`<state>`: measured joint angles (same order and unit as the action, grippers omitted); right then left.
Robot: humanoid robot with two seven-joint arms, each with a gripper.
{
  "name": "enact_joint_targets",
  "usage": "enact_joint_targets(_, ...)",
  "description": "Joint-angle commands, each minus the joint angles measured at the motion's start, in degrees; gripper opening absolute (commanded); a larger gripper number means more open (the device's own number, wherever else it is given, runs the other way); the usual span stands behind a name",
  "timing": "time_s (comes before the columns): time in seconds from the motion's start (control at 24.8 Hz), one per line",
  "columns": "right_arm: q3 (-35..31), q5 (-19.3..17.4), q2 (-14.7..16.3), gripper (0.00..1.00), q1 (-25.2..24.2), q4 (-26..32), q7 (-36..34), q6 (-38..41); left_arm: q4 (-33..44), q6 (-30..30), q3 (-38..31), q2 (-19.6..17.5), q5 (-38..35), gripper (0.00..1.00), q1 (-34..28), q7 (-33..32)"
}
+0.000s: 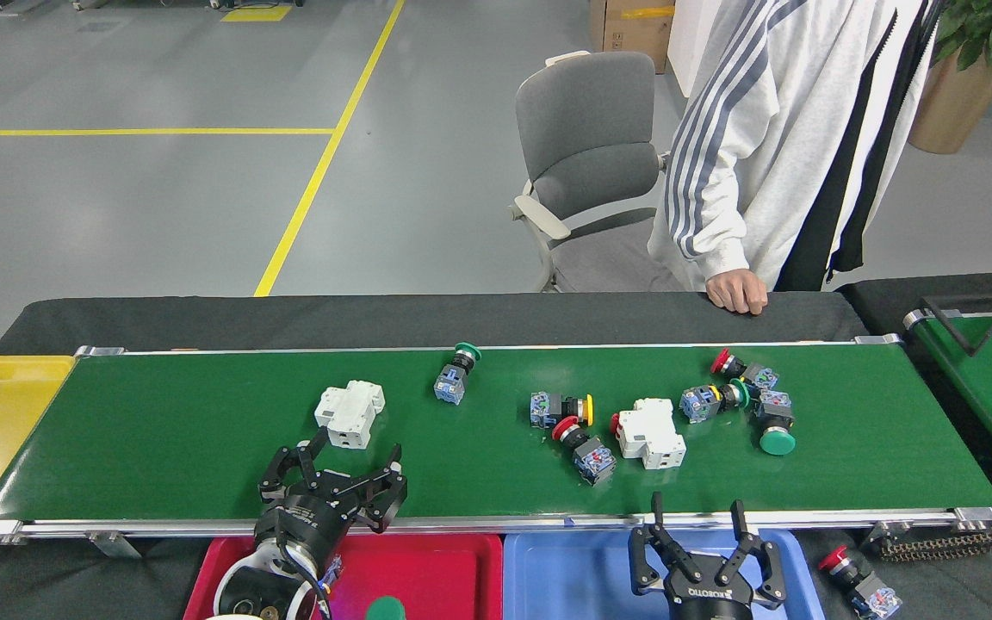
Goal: Pick switch part from conveyor to tray
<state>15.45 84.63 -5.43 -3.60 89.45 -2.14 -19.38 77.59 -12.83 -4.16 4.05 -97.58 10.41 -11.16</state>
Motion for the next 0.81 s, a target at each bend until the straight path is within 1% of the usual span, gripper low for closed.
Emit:
enact_joint_targets(0.0,1.7,0.0,0.2,0.94,2.1,-0.6,1.9,0.5,-1.6,1.5,-0.9,-0.9,-0.2,1.00,1.7,0.1)
enact_joint_targets(0.2,5.1,-0.3,-0.4,0.95,6.6,-5.4,5.0,0.5,-3.2,1.7,-1.7,-2.9,0.1,1.00,3.4,0.3)
enact_joint_targets(0.28,6.1,-0.3,-1.1,0.95,9.0,-8.3,6.3,0.4,-5.9,2.7,-2.3,-3.0,0.1,1.00,4.9,0.4)
enact_joint_targets(0.36,6.1,-0.7,-2.5,0.95,11.6,-10.9,6.4,0.2,-9.1,5.4,-2.3,-3.1,0.2,1.00,7.1,1.3)
enact_joint_targets(0.44,6.1,-0.8,-3.4,0.95,14.3,-14.1,6.4,0.1,-11.7,6.2,-2.3,-3.1,0.2,0.99,8.5,2.5)
enact_joint_targets(0.52,6.3,-1.4,-3.6,0.95,17.1,-16.9,6.5,0.0,-13.4,6.9,-2.5,-3.0,0.3,0.97,9.5,3.3)
enact_joint_targets(0.57,6.4,-2.7,-3.6,0.95,19.3,-18.9,6.5,0.0,-14.5,8.4,-2.6,-3.0,0.3,0.94,10.2,4.0)
enact_joint_targets(0.61,6.5,-3.2,-3.6,0.95,20.6,-20.2,6.5,0.0,-15.0,9.4,-2.6,-3.0,0.3,0.91,10.7,4.5)
enact_joint_targets(0.65,7.0,-3.6,-3.6,0.91,22.3,-22.2,6.5,0.0,-15.5,10.2,-2.5,-3.0,0.3,0.84,11.4,5.3)
enact_joint_targets(0.69,7.8,-3.7,-3.7,0.73,23.8,-24.0,6.5,0.4,-15.6,10.3,-2.5,-3.0,0.5,0.72,11.6,6.0)
enact_joint_targets(0.73,8.5,-3.8,-3.6,0.46,25.1,-25.5,6.5,0.6,-15.6,10.3,-2.5,-3.0,0.5,0.59,11.6,6.7)
enact_joint_targets(0.77,8.7,-3.9,-3.5,0.25,25.9,-26.3,6.6,0.8,-15.6,10.2,-2.5,-3.1,0.5,0.48,11.6,7.3)
